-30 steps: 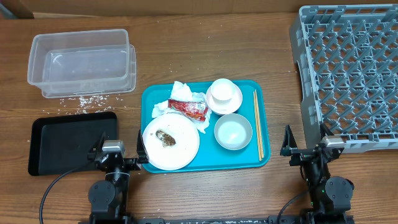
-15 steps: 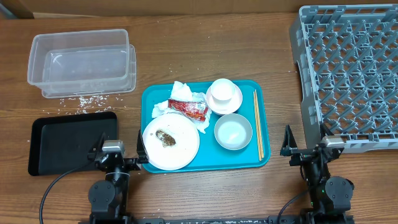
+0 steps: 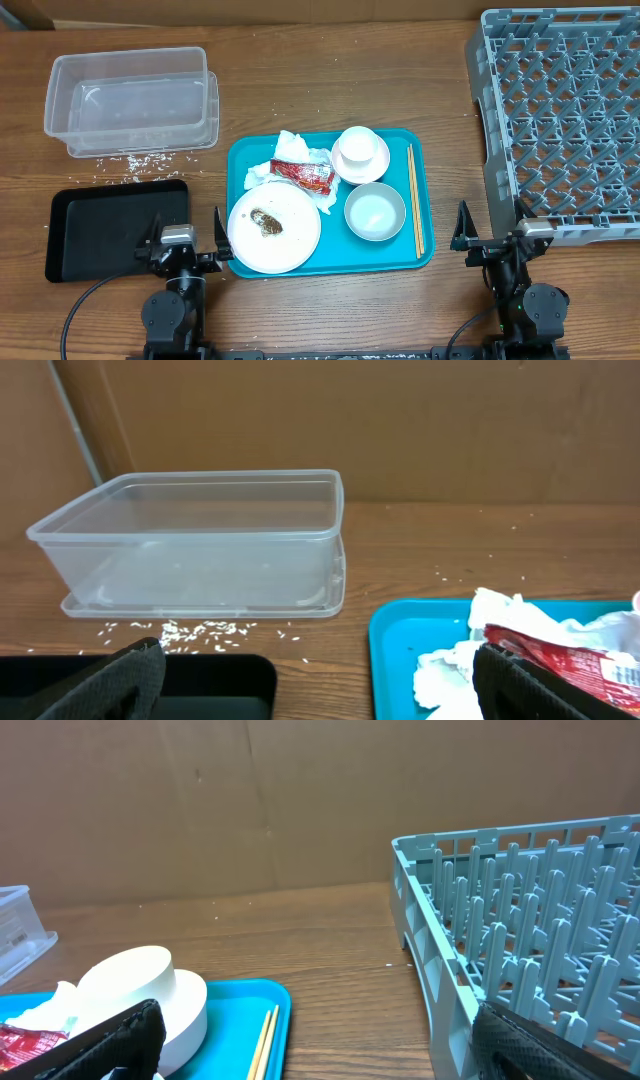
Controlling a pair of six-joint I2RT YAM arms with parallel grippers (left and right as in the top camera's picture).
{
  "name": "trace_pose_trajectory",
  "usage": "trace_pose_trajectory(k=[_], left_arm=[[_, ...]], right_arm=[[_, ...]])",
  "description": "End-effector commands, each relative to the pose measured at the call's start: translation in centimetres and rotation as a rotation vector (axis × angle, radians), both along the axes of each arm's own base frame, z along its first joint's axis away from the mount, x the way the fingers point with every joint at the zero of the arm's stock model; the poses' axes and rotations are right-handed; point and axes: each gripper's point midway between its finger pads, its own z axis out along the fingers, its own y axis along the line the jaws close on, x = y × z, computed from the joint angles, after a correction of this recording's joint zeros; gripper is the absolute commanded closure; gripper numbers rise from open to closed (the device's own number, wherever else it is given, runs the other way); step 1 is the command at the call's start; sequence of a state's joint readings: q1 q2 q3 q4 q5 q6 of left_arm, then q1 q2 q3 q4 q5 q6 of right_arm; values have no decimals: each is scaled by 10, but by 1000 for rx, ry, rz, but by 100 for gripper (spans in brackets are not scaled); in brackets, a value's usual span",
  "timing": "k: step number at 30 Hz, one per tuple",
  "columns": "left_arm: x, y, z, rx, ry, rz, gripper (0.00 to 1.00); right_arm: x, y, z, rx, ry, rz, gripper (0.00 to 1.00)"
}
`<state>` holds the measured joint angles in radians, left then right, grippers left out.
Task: Sort waste into correct bins and load items into the dishwasher
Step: 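Move the left gripper over the white plate of rice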
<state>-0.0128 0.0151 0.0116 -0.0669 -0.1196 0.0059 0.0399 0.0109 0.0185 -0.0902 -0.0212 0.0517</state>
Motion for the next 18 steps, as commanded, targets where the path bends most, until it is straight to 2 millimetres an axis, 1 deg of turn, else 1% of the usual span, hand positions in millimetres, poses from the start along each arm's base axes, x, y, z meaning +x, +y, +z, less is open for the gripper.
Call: trace_pose_trajectory(k=[1, 3, 4, 5, 7, 9, 11, 12, 13, 15, 18], left_arm=[[-1, 7, 0, 27, -5, 35, 0], [-1, 7, 0, 27, -5, 35, 0], [0, 6, 8, 21, -37, 31, 0], [0, 0, 18, -9, -83, -4, 0], [0, -29, 32, -138, -141, -169, 0], [-7, -61, 53, -213, -206, -367, 0], [-21, -88, 73, -197, -275, -544, 0], [-27, -94, 83, -180, -315, -591, 0], [-32, -98, 94, -161, -365, -618, 0], [-40, -99, 110, -146, -432, -636, 0], [-46, -99, 128, -168, -465, -647, 0]], right_arm=[[0, -2, -2, 1, -4, -8, 0], [0, -2, -2, 2, -4, -8, 0], [0, -2, -2, 1, -4, -8, 0], [0, -2, -2, 1, -4, -8, 0], [0, -2, -2, 1, -4, -8, 0], [0, -2, -2, 1, -4, -8, 0], [0, -2, -2, 1, -4, -8, 0], [0, -2, -2, 1, -4, -8, 0], [0, -2, -2, 1, -4, -8, 0], [0, -2, -2, 1, -4, -8, 0], [0, -2, -2, 1, -4, -8, 0]])
